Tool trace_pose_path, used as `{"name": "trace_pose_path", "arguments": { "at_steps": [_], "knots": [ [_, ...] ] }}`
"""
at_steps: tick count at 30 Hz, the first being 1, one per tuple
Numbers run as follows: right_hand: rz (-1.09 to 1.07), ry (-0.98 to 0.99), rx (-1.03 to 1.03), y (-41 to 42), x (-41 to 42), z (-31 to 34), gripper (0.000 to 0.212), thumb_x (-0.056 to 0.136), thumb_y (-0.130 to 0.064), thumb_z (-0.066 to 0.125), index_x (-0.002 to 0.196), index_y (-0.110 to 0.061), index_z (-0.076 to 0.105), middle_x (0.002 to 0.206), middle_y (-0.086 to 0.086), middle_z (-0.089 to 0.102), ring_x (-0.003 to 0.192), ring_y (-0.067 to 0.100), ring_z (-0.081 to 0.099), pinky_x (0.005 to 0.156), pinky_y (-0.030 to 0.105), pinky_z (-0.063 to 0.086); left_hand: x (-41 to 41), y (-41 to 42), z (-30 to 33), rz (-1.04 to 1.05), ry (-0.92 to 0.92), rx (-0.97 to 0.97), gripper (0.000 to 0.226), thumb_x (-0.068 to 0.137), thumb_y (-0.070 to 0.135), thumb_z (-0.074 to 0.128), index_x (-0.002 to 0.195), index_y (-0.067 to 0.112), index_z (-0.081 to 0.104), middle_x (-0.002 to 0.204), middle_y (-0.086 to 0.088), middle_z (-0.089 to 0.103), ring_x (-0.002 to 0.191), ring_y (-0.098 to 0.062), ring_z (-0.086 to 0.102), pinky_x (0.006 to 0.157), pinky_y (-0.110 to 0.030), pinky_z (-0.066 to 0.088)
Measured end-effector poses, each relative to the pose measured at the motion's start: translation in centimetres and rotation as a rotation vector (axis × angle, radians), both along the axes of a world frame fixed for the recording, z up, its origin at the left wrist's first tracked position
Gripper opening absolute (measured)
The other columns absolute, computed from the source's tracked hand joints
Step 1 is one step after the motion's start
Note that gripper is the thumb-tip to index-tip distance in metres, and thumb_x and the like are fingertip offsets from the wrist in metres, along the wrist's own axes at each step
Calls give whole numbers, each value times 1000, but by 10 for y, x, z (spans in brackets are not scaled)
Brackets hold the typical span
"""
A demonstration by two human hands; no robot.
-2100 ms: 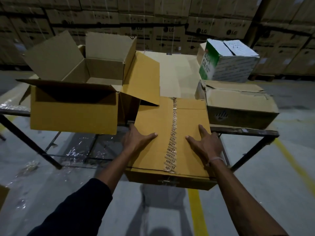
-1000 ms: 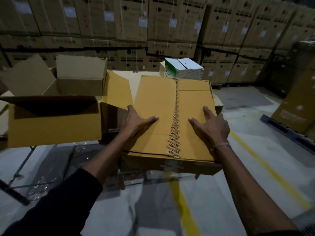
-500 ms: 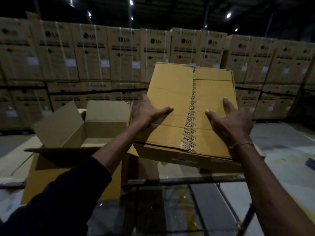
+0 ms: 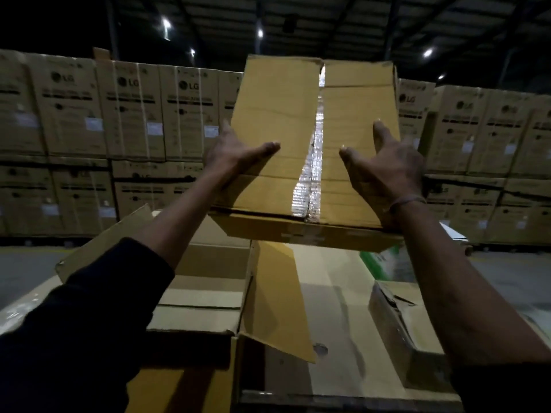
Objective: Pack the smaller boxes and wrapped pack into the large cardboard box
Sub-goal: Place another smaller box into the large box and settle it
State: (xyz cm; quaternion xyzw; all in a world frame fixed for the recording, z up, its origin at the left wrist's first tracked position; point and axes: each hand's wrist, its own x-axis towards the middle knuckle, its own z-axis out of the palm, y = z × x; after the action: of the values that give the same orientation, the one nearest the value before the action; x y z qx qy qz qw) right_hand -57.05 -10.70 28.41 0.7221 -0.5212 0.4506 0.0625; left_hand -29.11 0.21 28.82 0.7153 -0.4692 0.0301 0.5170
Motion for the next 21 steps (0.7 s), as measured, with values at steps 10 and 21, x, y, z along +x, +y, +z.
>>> {"name": "trace_pose_path", "arguments": {
  "at_steps": [10,21],
  "knots": [
    [189,84,82,-7,221,10,104,75,-91,55,161,-38,28,147,26,38,118,41,53,70,33,43,218,24,6,168,76,38,131,50,82,81,152,18,30,148,-16,45,132,-38,48,102,-55,48],
    [178,234,330,-4,339,-78,102,76,-90,55,160,-37,31,133,18,47,105,33,52,67,32,36,340,28,-91,133,95,275,120,58,79,78,147,12,33,144,-17,48,126,-38,50,97,-51,48]
  ]
}}
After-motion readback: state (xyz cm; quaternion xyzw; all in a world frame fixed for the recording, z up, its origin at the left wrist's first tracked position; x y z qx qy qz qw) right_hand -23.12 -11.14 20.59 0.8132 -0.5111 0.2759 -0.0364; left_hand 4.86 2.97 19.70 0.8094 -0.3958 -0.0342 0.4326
